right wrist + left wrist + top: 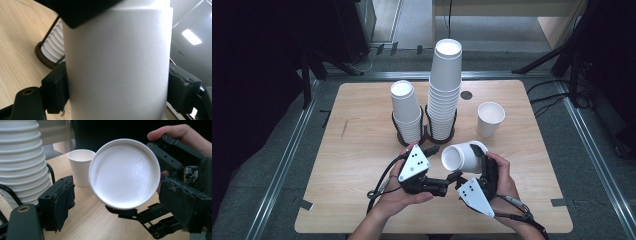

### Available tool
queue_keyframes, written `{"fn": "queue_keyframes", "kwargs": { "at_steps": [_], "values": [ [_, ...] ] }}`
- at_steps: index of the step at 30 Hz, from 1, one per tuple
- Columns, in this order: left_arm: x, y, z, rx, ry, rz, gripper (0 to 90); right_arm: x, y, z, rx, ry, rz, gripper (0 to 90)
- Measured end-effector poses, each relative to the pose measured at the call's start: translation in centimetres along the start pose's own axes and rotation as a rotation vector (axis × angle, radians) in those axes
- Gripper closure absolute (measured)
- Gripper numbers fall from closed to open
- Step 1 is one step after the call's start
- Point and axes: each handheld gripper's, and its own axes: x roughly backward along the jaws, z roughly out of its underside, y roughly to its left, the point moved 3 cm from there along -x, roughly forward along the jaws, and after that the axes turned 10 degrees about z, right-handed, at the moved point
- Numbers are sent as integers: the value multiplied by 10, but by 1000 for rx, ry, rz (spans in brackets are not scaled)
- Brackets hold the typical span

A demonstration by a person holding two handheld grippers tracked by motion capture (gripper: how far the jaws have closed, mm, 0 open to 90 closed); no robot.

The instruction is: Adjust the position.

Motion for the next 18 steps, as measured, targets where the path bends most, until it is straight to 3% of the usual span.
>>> {"fn": "queue_keyframes", "kwargs": {
  "at_steps": [12, 18],
  "values": [
    [-5, 1, 3, 35, 45, 4, 136, 3, 11, -4, 66, -37, -47, 186],
    [-8, 0, 4, 29, 73, -8, 144, 4, 14, -6, 78, -38, -59, 186]
  ]
}}
